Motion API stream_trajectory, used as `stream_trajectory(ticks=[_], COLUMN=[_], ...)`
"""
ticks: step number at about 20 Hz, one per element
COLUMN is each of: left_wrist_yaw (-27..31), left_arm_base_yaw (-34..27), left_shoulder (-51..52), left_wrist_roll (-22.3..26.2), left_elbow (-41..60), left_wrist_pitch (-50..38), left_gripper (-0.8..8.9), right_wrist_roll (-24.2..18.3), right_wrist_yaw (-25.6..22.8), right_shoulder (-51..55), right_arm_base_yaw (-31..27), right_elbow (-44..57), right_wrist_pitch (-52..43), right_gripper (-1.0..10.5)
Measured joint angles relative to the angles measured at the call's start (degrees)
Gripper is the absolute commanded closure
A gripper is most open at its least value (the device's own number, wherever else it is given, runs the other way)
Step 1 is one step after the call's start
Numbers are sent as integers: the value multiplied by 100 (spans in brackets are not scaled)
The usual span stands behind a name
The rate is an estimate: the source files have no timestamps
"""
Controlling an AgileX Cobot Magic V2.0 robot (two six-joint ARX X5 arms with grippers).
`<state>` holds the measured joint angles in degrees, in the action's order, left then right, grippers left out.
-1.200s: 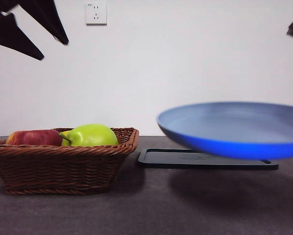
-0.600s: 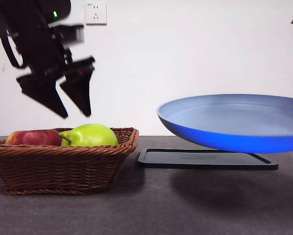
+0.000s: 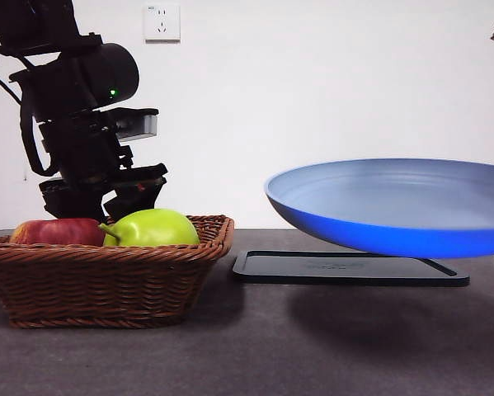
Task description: Take the lemon from the basket,put the lemon in the plate,hand out the plate
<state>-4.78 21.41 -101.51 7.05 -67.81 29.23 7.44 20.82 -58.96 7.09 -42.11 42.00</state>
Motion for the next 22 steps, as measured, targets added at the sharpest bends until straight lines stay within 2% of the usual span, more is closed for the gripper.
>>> stream_trajectory(ticks=[1, 4, 7, 8, 10, 11, 12, 16, 20, 22], left_wrist_yaw=[11, 15, -103, -374, -1292, -1582, -1602, -1296, -501, -431], left_arm_base_yaw=[2, 0, 2, 28, 321, 610, 925, 2205, 3040, 3193], left_shoulder=[0, 144, 1086, 1475, 2186, 2437, 2551, 2310, 1893, 1635], left_wrist_roll=[2, 44, 46, 42, -68, -120, -175, -225, -240, -240], left_elbow=[0, 0, 0, 0, 0, -2, -2, -7, -7, -7], left_wrist_pitch=[2, 83, 155, 197, 205, 192, 149, -214, -664, -809], left_gripper=[624, 635, 635, 635, 634, 634, 634, 634, 634, 634], right_wrist_roll=[-2, 0, 15, 57, 138, 203, 229, 267, 264, 264], right_wrist_yaw=[2, 2, 2, 2, 4, 7, 24, 612, 621, 623], right_shoulder=[0, 0, 0, 0, -31, -107, -192, -468, -472, -472], right_arm_base_yaw=[2, 2, 2, 2, 2, 2, 2, 39, 162, 229], right_elbow=[0, 0, 0, 0, 0, 0, 0, 0, 0, 0], right_wrist_pitch=[-2, -28, -133, -140, -142, -146, -153, -157, -157, -157], right_gripper=[943, 943, 943, 943, 943, 943, 943, 943, 943, 943])
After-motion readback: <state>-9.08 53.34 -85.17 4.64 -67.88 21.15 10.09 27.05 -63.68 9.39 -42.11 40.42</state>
